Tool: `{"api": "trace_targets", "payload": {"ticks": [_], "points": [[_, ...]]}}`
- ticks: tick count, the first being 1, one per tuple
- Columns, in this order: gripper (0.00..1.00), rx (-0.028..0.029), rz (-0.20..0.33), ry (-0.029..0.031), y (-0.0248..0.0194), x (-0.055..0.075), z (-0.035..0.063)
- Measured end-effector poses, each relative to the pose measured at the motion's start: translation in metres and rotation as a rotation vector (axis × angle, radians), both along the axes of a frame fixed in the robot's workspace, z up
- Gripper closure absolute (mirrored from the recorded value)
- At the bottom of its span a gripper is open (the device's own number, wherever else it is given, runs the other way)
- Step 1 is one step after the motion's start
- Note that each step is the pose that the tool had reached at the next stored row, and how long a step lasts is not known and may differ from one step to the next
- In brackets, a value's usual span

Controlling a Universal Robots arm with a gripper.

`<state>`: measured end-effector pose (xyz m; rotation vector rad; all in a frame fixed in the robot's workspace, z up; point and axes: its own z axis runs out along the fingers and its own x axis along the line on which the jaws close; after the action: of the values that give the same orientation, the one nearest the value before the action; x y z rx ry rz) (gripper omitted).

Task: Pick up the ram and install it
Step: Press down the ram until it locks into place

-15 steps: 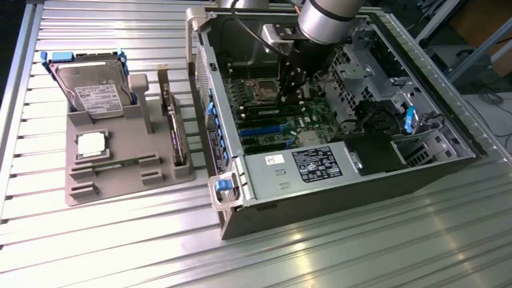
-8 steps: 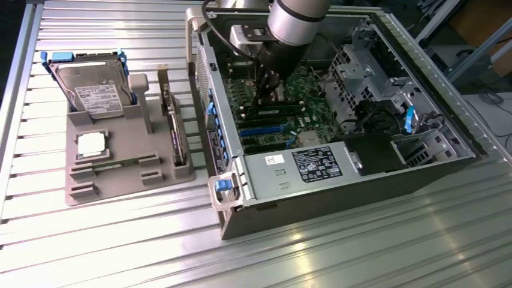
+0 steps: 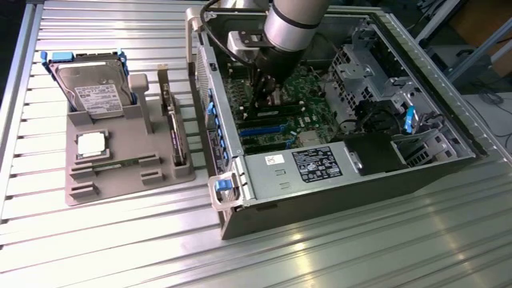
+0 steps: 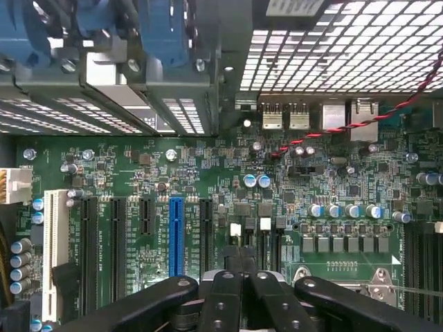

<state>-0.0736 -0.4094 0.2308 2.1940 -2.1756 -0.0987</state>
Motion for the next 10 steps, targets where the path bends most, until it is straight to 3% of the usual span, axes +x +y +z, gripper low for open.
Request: {"api": "trace_targets", "payload": {"ticks": [1, 2, 10], "points": [[0.9, -0.0012, 0.0, -0.0008, -0.0004, 0.0, 0.0137], [0.9, -0.0013, 0.0, -0.001, -0.0005, 0.001, 0.0163], [0.9, -0.0013, 0.0, -0.0007, -0.0005, 0.031, 0.0165]]}}
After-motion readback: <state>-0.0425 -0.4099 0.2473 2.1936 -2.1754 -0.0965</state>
